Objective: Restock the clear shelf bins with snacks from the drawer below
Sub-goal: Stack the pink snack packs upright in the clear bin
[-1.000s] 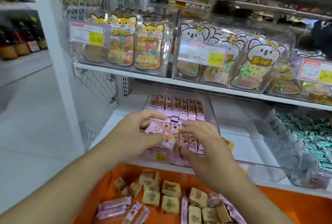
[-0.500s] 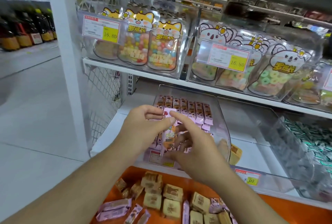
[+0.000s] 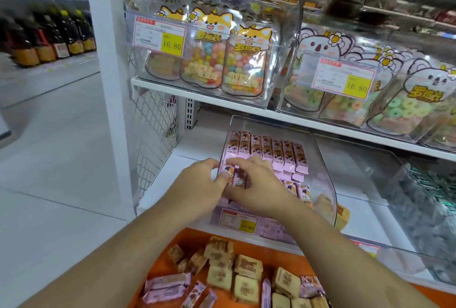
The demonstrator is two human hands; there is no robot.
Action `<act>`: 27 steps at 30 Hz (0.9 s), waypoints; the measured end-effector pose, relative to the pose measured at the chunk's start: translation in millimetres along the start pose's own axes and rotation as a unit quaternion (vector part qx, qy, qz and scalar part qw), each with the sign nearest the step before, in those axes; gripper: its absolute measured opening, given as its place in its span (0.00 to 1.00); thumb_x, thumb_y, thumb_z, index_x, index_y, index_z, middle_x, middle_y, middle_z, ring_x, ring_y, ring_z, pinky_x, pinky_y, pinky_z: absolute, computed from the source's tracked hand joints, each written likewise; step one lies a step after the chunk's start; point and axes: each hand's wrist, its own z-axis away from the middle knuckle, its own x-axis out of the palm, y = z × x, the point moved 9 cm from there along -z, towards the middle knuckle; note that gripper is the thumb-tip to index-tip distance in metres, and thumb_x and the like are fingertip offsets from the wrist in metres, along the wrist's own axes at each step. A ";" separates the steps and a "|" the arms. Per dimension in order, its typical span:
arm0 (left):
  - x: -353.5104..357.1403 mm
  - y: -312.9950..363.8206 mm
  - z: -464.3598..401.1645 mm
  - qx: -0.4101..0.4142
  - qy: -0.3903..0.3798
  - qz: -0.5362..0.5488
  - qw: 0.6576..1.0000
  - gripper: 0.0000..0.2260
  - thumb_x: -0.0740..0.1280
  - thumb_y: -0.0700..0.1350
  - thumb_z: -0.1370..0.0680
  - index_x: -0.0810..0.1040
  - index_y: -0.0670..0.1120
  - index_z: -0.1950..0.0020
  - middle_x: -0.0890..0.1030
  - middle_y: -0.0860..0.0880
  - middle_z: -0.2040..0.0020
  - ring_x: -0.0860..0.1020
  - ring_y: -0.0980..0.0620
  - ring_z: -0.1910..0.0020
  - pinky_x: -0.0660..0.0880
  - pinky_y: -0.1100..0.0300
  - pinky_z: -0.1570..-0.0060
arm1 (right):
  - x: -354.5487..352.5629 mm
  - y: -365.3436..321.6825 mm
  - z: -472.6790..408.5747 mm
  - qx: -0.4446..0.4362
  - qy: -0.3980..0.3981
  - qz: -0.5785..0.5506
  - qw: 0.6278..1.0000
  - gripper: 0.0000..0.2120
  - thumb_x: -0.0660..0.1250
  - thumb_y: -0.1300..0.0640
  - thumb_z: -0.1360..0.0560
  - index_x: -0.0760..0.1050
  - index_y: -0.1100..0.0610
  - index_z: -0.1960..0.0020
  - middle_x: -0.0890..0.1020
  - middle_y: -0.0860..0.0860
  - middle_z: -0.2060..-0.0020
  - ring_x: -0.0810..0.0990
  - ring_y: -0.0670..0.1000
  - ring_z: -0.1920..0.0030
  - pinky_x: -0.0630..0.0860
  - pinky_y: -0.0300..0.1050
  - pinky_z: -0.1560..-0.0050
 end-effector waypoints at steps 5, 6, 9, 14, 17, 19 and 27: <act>4.0 -5.9 -2.0 -0.010 -0.013 0.020 1.000 0.18 0.61 0.58 0.16 0.75 0.55 0.27 0.79 0.53 0.31 0.79 0.51 0.36 0.76 0.51 0.36 | 1.9 3.2 1.2 0.007 -0.005 0.044 0.999 0.34 0.69 0.34 0.25 0.64 0.36 0.22 0.65 0.42 0.41 0.60 0.48 0.37 0.64 0.47 0.33; 3.9 -6.0 -1.5 -0.013 -0.014 0.023 1.000 0.19 0.60 0.58 0.16 0.74 0.55 0.27 0.79 0.53 0.31 0.79 0.50 0.36 0.75 0.52 0.35 | 1.6 3.3 2.2 0.006 0.000 0.046 0.999 0.33 0.68 0.33 0.25 0.64 0.35 0.22 0.65 0.41 0.41 0.60 0.47 0.37 0.62 0.46 0.33; 3.0 -5.4 1.5 -0.010 -0.013 0.021 1.000 0.19 0.59 0.57 0.15 0.73 0.54 0.25 0.77 0.53 0.28 0.77 0.51 0.33 0.71 0.56 0.35 | -2.2 3.9 10.0 0.011 0.016 0.020 1.000 0.35 0.68 0.32 0.24 0.62 0.35 0.21 0.65 0.40 0.36 0.59 0.46 0.33 0.63 0.48 0.29; -6.5 -13.5 22.9 -0.006 -0.023 -0.005 1.000 0.20 0.58 0.58 0.15 0.73 0.53 0.25 0.76 0.54 0.28 0.76 0.53 0.34 0.70 0.57 0.37 | -16.5 1.5 42.0 -0.007 0.055 -0.005 0.998 0.35 0.68 0.34 0.23 0.61 0.38 0.19 0.66 0.39 0.33 0.59 0.44 0.29 0.61 0.42 0.32; -16.6 -24.9 40.7 -0.012 -0.024 -0.022 0.999 0.18 0.60 0.60 0.16 0.76 0.54 0.32 0.80 0.54 0.34 0.77 0.54 0.39 0.73 0.56 0.40 | -22.2 -2.6 75.0 -0.034 0.070 -0.017 0.997 0.31 0.69 0.36 0.23 0.66 0.39 0.22 0.69 0.39 0.32 0.63 0.43 0.28 0.64 0.43 0.29; -19.2 -32.3 57.9 -0.023 -0.024 -0.008 0.999 0.16 0.62 0.62 0.18 0.77 0.55 0.36 0.80 0.57 0.40 0.78 0.55 0.42 0.76 0.52 0.40 | -14.6 -2.7 102.6 -0.044 0.060 -0.056 0.996 0.27 0.70 0.39 0.22 0.71 0.40 0.25 0.71 0.38 0.34 0.67 0.40 0.30 0.67 0.40 0.29; 56.7 -83.6 117.3 -0.046 -0.117 -0.057 0.990 0.11 0.67 0.63 0.21 0.78 0.56 0.51 0.82 0.56 0.56 0.80 0.60 0.57 0.79 0.55 0.51 | 86.1 49.5 173.2 0.007 -0.041 -0.071 0.997 0.22 0.71 0.38 0.23 0.75 0.41 0.31 0.74 0.38 0.41 0.72 0.36 0.40 0.68 0.30 0.43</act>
